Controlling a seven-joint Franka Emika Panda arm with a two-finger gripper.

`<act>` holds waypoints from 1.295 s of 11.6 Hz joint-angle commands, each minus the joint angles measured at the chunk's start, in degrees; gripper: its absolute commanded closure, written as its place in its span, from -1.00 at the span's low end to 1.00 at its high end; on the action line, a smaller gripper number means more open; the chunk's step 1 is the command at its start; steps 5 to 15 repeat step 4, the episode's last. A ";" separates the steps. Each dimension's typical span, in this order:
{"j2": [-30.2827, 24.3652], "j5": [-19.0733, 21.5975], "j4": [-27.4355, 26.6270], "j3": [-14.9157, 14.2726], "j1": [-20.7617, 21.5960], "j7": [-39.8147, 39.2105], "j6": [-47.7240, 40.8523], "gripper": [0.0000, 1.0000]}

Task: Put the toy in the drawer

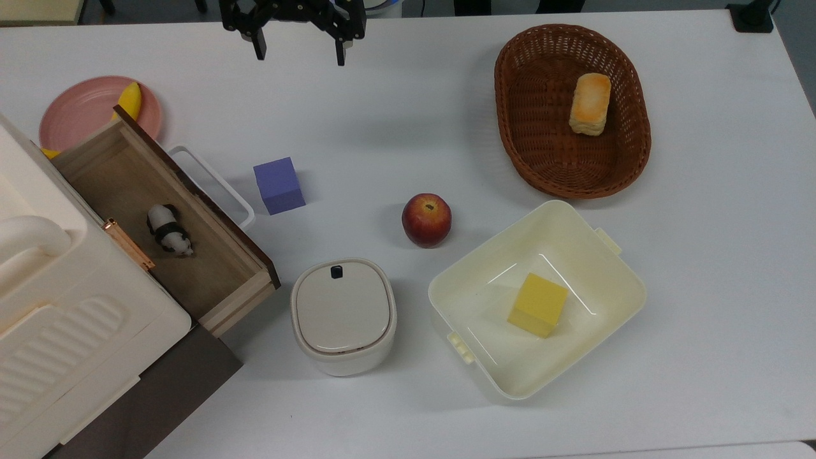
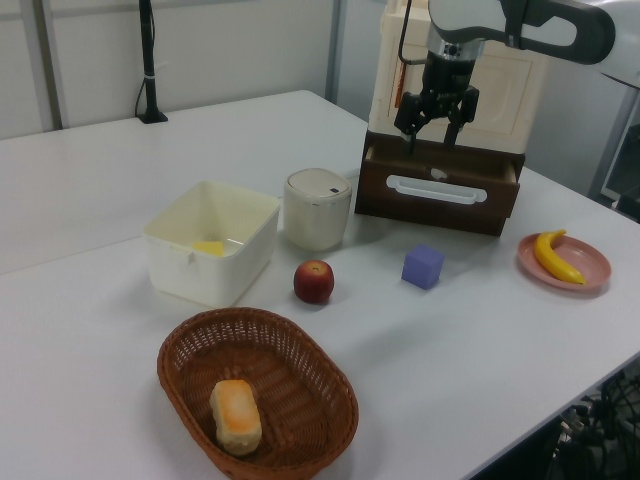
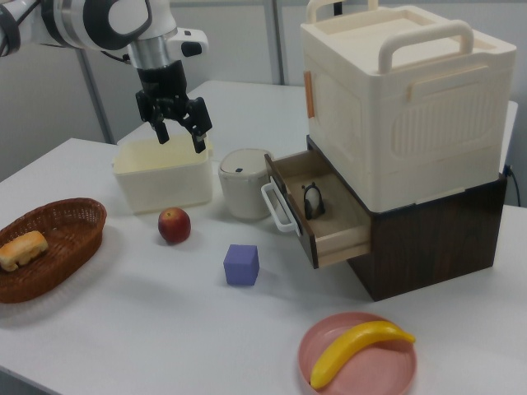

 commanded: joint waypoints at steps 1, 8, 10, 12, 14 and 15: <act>-1.51 1.08 -1.19 -1.49 0.73 0.54 0.10 -1.00; -1.43 1.08 -1.19 -1.40 0.90 0.54 0.02 -1.00; -1.43 1.08 -1.19 -1.40 0.90 0.54 0.02 -1.00; -1.43 1.08 -1.19 -1.40 0.90 0.54 0.02 -1.00; -1.43 1.08 -1.19 -1.40 0.90 0.54 0.02 -1.00; -1.43 1.08 -1.19 -1.40 0.90 0.54 0.02 -1.00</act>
